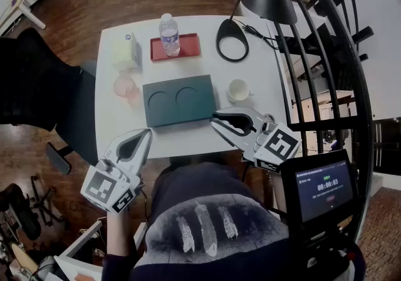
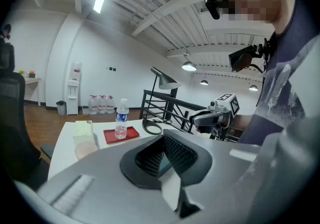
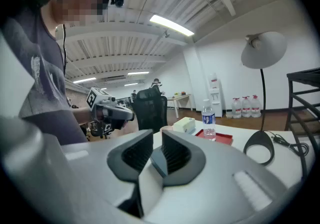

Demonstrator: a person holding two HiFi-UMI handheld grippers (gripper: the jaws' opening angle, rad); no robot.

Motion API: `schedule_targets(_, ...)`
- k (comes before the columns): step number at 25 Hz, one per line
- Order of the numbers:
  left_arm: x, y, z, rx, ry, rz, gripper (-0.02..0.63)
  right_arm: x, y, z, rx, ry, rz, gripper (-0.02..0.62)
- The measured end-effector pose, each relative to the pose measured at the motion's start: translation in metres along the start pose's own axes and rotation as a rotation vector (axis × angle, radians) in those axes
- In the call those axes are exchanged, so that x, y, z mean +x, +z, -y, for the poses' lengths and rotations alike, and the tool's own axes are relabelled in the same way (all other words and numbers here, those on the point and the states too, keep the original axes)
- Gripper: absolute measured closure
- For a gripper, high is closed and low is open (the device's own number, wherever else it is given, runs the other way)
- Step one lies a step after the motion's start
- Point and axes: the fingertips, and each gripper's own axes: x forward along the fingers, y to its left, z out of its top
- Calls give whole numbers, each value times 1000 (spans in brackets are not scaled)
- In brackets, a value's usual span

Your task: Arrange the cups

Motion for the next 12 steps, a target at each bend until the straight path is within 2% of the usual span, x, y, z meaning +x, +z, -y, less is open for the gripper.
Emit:
schedule_targets(5,-5,-5,2,-10,34,-2,606,3,-7,-2,-5,20,-28,540)
schedule_targets(12,-4,-8,5,-14,35,-4,606,6,3,-7,-7,49,39,540)
